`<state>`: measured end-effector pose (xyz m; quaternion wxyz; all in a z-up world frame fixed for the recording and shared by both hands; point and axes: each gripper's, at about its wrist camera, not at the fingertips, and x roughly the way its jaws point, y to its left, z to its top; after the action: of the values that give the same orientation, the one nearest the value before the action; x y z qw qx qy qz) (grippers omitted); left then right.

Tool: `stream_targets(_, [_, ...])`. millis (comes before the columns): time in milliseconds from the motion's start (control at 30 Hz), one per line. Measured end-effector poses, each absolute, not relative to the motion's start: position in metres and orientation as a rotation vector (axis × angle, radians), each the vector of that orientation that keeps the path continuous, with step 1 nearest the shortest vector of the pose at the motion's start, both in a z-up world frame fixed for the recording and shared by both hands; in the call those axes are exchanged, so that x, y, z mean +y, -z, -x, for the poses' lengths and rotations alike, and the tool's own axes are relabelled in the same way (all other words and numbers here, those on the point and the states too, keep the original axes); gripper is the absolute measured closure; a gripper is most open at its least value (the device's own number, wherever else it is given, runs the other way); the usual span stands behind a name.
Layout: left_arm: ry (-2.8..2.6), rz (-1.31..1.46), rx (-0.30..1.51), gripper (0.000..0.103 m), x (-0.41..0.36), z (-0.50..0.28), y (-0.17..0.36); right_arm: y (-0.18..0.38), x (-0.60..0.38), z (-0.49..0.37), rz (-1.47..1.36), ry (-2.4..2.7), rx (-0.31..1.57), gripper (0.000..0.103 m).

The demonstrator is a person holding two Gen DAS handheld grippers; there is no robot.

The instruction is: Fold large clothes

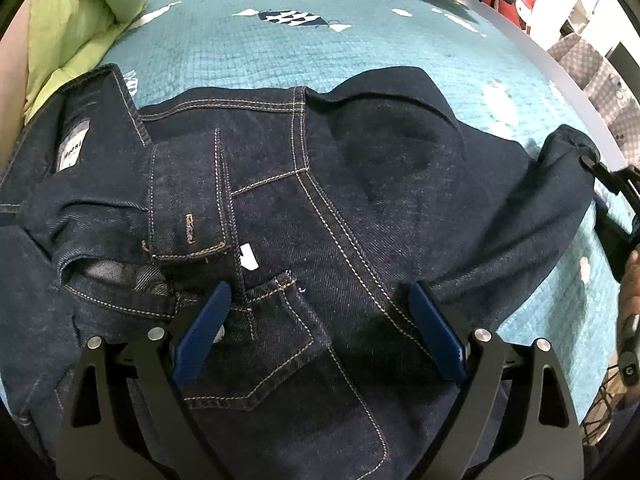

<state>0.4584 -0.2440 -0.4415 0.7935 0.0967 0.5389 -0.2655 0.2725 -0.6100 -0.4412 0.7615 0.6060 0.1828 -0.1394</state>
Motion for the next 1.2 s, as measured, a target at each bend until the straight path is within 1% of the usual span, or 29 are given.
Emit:
stream_targets(133, [0.59,-0.153,1.158,0.013,-0.237,-0.459,0.436,0.42,-0.598,-0.274,-1.265,0.261,0.351,0.099])
stream_targets(267, [0.678,0.152,1.153,0.013,-0.197,-0.462,0.412,0.367,-0.56,-0.307,-1.139,0.118,0.314,0.1])
stream_targets(333, [0.675,0.273,1.125,0.013,-0.168,-0.465,0.397,0.336,-0.524,-0.331,-1.054,0.004,0.313,0.1])
stream_targets(433, [0.63,0.398,1.088,0.013,-0.118,-0.471,0.38,0.307,-0.471,-0.366,-0.983,-0.147,0.33,0.1])
stream_targets(533, [0.481,0.377,1.065,0.013,-0.064,-0.48,0.37,0.294,-0.396,-0.402,-0.929,-0.317,0.395,0.1])
stream_targets(633, [0.318,0.298,1.049,0.013,-0.01,-0.488,0.364,0.306,-0.319,-0.429,-0.884,-0.431,0.5,0.1])
stream_targets(700, [0.229,0.275,1.043,0.013,0.028,-0.489,0.361,0.329,-0.264,-0.442,-0.862,-0.486,0.59,0.1])
stream_targets(733, [0.197,0.271,1.041,0.013,0.046,-0.488,0.36,0.348,-0.234,-0.448,-0.837,-0.498,0.654,0.1])
stream_targets(867, [0.108,0.276,1.033,0.013,0.102,-0.479,0.361,0.411,-0.17,-0.452,-0.807,-0.512,0.828,0.099])
stream_targets(967, [0.079,0.277,1.046,0.013,0.128,-0.472,0.366,0.446,-0.147,-0.448,-0.822,-0.507,0.904,0.099])
stream_targets(1000, [0.075,0.284,1.051,0.013,0.133,-0.47,0.369,0.451,-0.141,-0.45,-0.806,-0.507,0.934,0.096])
stream_targets(1033, [0.07,0.29,1.053,0.013,0.138,-0.469,0.37,0.461,-0.137,-0.449,-0.775,-0.489,0.972,0.095])
stream_targets(1133, [0.073,0.309,1.058,0.013,0.14,-0.466,0.375,0.463,-0.141,-0.447,-0.764,-0.479,0.991,0.094])
stream_targets(1200, [0.089,0.311,1.059,0.013,0.134,-0.467,0.373,0.457,-0.138,-0.44,-0.725,-0.47,1.01,0.088])
